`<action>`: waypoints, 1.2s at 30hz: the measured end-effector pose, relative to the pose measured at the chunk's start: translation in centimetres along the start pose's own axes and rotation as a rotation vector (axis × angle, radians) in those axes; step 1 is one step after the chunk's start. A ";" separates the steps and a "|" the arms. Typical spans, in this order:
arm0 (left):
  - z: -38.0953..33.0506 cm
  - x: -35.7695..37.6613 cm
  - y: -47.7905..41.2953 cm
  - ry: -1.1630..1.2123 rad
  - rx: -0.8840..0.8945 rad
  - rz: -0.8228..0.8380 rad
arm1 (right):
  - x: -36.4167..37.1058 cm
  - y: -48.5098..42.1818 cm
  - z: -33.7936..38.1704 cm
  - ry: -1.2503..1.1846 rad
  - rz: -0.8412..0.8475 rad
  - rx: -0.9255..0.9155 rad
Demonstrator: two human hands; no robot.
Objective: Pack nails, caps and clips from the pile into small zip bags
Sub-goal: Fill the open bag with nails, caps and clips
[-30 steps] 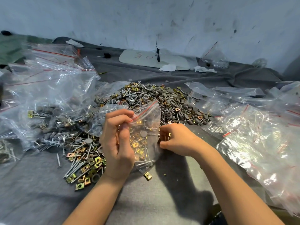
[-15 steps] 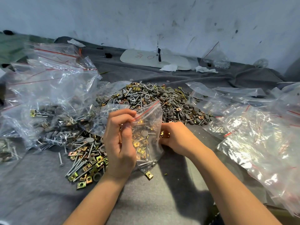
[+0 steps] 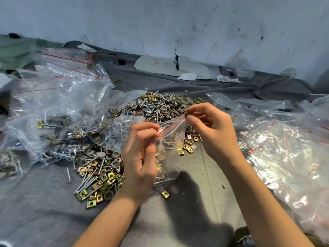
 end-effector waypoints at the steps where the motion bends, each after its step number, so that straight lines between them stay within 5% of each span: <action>1: 0.0 0.1 0.0 0.003 0.000 0.008 | -0.1 0.3 1.0 -0.062 -0.005 -0.048; 9: -0.6 0.7 0.2 -0.045 0.037 0.061 | 1.1 1.7 3.9 0.215 0.038 -0.333; 15: -0.4 0.6 0.2 -0.027 0.018 0.022 | -0.6 0.3 -1.1 0.255 0.049 -0.002; 19: -0.1 0.2 0.2 -0.027 0.005 -0.005 | 1.2 0.7 -5.7 0.551 0.381 0.209; 23: -0.2 -0.1 0.2 -0.040 0.003 -0.016 | 3.4 1.2 -7.1 0.698 0.545 0.219; 36: -0.3 -0.2 0.0 -0.032 -0.017 -0.022 | 3.9 1.2 -6.3 0.621 0.454 0.203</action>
Point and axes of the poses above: each hand's wrist, its own y-axis away from the middle knuckle, its own x-axis out of the palm, z = x × y, the point moved 6 cm from there along -y, towards the middle knuckle
